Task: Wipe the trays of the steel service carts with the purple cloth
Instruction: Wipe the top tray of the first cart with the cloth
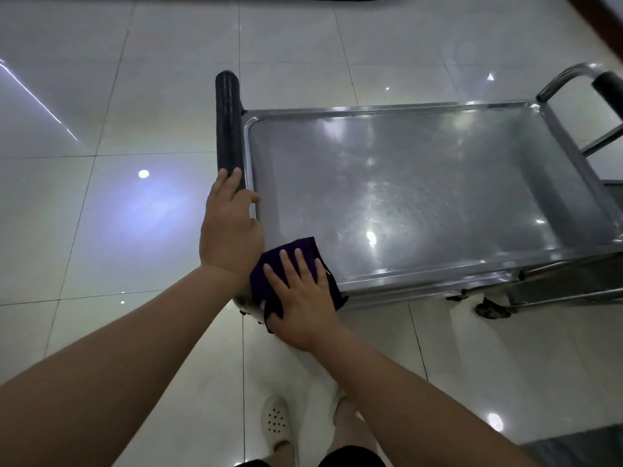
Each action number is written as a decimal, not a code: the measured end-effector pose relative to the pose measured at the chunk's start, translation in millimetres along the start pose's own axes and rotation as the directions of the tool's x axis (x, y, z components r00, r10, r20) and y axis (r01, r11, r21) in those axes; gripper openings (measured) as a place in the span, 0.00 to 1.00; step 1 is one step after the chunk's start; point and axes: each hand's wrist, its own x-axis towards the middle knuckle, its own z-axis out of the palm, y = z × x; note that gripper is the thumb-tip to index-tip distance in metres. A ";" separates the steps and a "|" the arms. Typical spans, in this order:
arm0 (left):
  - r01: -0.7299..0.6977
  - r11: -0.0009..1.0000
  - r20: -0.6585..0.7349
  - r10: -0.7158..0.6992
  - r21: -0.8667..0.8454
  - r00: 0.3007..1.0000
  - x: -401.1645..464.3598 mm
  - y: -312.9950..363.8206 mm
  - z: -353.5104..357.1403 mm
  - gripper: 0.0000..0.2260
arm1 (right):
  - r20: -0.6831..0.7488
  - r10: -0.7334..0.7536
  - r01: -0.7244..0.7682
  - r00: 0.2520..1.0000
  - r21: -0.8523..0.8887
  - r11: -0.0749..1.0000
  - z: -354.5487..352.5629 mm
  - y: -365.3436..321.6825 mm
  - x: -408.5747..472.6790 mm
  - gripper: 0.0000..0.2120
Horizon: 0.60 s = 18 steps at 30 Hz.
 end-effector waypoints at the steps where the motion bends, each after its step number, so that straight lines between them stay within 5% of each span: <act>1: -0.004 1.000 0.001 0.004 0.008 1.000 0.1 0.7 0.1 0.13 | 0.009 -0.052 0.052 0.999 -0.026 0.998 1.8 6.9 -1.8 0.35; 5: -0.023 0.996 -0.007 0.023 0.086 1.000 0.1 4.6 -1.3 0.13 | 0.006 -0.153 0.151 0.988 -0.201 0.968 4.0 31.3 -2.9 0.39; 7: -0.143 0.956 0.019 0.143 0.257 0.990 1.6 4.8 -0.3 0.12 | -0.044 -0.144 0.130 0.989 -0.232 0.964 4.5 47.6 -4.9 0.40; 9: -0.369 0.802 0.157 0.335 0.470 0.929 3.1 10.0 0.5 0.13 | -0.068 -0.130 0.110 0.989 -0.249 0.962 3.1 69.2 -9.8 0.43; 11: -0.577 0.524 0.411 0.406 0.626 0.816 1.9 21.8 0.5 0.16 | -0.052 -0.122 0.104 0.991 -0.264 0.959 -1.5 93.5 -17.0 0.44; 14: -0.710 0.239 0.671 0.232 0.663 0.704 -7.5 41.5 7.5 0.24 | -0.031 -0.107 0.093 0.994 -0.293 0.952 -10.8 132.4 -29.3 0.47; 16: -0.720 0.231 0.718 0.109 0.655 0.688 -18.7 55.2 19.4 0.28 | -0.030 -0.106 0.093 0.994 -0.299 0.950 -17.3 160.0 -38.9 0.47; 18: -0.704 0.344 0.738 0.043 0.622 0.673 -29.8 71.8 35.6 0.28 | -0.023 -0.111 0.099 0.994 -0.308 0.946 -23.3 188.9 -48.0 0.48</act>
